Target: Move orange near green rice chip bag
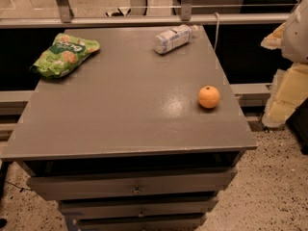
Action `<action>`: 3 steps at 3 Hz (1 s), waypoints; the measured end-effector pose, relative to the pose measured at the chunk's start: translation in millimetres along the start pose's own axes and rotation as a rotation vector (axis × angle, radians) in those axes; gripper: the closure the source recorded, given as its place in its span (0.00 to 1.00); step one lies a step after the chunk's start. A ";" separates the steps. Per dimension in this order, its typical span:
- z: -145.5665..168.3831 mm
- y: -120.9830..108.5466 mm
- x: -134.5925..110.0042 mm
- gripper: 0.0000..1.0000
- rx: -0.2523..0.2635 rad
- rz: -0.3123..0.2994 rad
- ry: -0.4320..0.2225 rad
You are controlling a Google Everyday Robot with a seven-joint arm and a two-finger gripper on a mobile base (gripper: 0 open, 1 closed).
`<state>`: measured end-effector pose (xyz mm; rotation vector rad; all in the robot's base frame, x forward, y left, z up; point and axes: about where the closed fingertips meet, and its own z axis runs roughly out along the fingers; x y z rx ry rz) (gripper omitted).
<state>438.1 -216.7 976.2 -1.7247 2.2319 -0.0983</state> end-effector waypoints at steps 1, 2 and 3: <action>0.0 0.0 0.0 0.00 0.000 0.000 0.000; 19.5 -7.5 1.1 0.00 -0.001 0.029 -0.077; 59.8 -24.2 -5.7 0.00 -0.020 0.089 -0.221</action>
Offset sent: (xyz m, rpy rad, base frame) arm 0.0400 -0.0035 -0.0554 0.2536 -0.0310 -0.0242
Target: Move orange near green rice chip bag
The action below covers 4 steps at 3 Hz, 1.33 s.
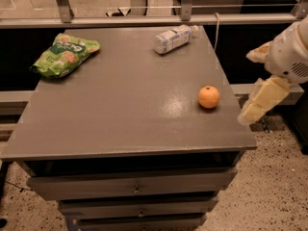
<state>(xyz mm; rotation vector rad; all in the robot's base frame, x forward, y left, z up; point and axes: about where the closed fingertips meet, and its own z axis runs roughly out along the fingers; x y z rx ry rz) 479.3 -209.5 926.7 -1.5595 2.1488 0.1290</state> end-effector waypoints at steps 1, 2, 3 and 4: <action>35.6 -10.1 -9.8 0.00 -0.021 0.036 -0.120; 62.3 -12.2 -15.8 0.00 -0.037 0.063 -0.185; 83.6 -9.6 -19.3 0.00 -0.049 0.083 -0.227; 96.9 -6.9 -23.9 0.16 -0.053 0.093 -0.267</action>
Offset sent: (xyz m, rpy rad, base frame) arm 0.0501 0.0441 -0.0723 0.2887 -0.0064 -0.0149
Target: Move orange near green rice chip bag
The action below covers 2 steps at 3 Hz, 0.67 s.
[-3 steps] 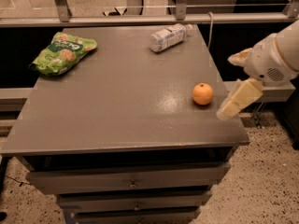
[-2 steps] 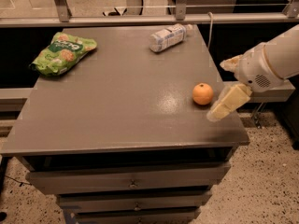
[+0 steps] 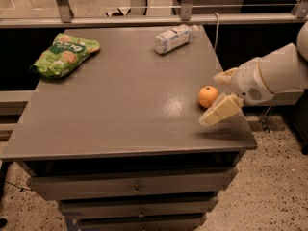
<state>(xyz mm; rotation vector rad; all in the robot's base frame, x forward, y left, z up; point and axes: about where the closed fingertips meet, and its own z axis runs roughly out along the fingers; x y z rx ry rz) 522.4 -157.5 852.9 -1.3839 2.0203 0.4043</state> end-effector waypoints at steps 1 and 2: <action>9.0 1.1 -3.3 0.40 -0.004 0.010 -0.032; 11.5 -0.1 -9.3 0.64 -0.003 0.015 -0.052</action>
Offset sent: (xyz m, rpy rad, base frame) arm 0.0112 0.0151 -0.0006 0.0791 -0.0152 -0.0154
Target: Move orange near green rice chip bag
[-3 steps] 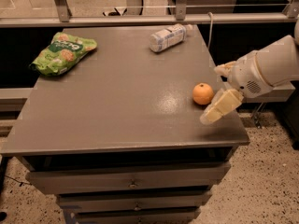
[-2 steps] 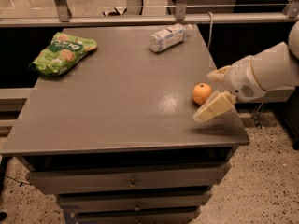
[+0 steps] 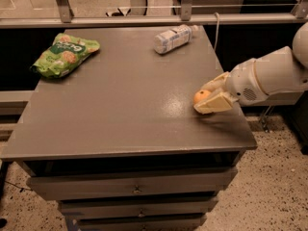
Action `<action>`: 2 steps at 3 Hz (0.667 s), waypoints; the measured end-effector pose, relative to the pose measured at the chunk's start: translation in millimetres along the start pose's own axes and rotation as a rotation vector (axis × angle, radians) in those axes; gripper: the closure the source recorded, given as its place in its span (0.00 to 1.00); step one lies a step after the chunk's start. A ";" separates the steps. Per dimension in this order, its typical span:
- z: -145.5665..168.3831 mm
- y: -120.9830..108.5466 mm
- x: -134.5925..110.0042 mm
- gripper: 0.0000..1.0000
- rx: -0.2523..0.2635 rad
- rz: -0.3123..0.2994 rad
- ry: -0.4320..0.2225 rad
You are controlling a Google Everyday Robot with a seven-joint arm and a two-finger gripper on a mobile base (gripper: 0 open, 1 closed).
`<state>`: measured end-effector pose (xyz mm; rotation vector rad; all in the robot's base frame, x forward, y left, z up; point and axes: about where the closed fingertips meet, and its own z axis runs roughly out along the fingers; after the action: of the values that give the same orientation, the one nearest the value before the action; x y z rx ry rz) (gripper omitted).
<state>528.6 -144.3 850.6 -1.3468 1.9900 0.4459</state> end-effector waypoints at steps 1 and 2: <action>-5.0 -9.8 -18.2 0.87 0.014 -0.019 -0.034; -37.1 -28.9 -51.7 1.00 0.048 -0.065 -0.066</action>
Offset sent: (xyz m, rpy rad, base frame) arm 0.0393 -0.0137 0.1143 0.0280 -0.1452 0.0320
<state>554.0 -144.0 915.7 -1.3459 1.8859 0.4049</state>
